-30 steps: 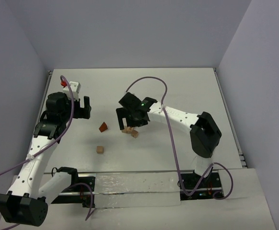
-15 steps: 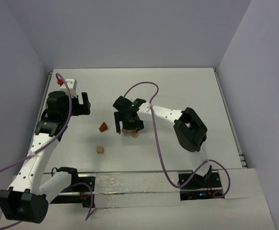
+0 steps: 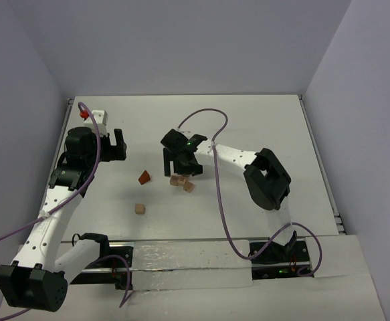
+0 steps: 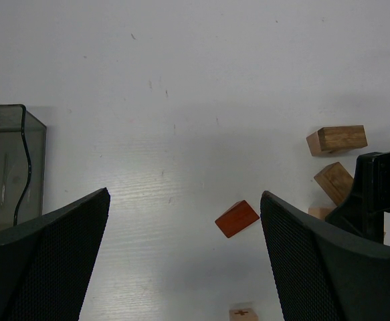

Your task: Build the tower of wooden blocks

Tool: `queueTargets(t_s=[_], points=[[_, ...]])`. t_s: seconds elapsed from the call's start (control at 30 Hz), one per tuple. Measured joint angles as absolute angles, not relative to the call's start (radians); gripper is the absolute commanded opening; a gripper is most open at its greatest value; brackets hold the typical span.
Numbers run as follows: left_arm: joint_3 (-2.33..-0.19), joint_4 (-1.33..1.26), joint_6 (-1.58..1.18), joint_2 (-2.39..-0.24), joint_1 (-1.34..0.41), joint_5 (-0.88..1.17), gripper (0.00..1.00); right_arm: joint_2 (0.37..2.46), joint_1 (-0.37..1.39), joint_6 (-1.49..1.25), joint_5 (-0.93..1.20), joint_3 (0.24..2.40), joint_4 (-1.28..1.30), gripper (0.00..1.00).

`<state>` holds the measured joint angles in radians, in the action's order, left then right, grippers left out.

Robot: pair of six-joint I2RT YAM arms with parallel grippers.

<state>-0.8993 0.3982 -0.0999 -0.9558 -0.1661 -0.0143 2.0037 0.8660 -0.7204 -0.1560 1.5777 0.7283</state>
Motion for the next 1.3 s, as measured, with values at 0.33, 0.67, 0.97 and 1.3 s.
queueTargets(t_s=[0.33, 0.67, 0.97, 1.3], points=[[-0.899, 0.398, -0.097, -0.963, -0.166, -0.005, 0.99, 2.004, 0.871, -0.761, -0.156, 1.507, 0.67, 1.0], [-0.899, 0.398, -0.097, -0.965, -0.166, 0.013, 0.99, 1.998, 0.922, -0.795, -0.127, 1.46, 0.637, 1.0], [-0.899, 0.398, -0.097, -0.965, -0.166, 0.025, 0.99, 1.998, 0.931, -0.807, -0.134, 1.468, 0.641, 1.0], [-0.899, 0.398, -0.096, -0.965, -0.166, 0.031, 0.99, 2.008, 0.916, -0.815, -0.171, 1.565, 0.667, 0.99]])
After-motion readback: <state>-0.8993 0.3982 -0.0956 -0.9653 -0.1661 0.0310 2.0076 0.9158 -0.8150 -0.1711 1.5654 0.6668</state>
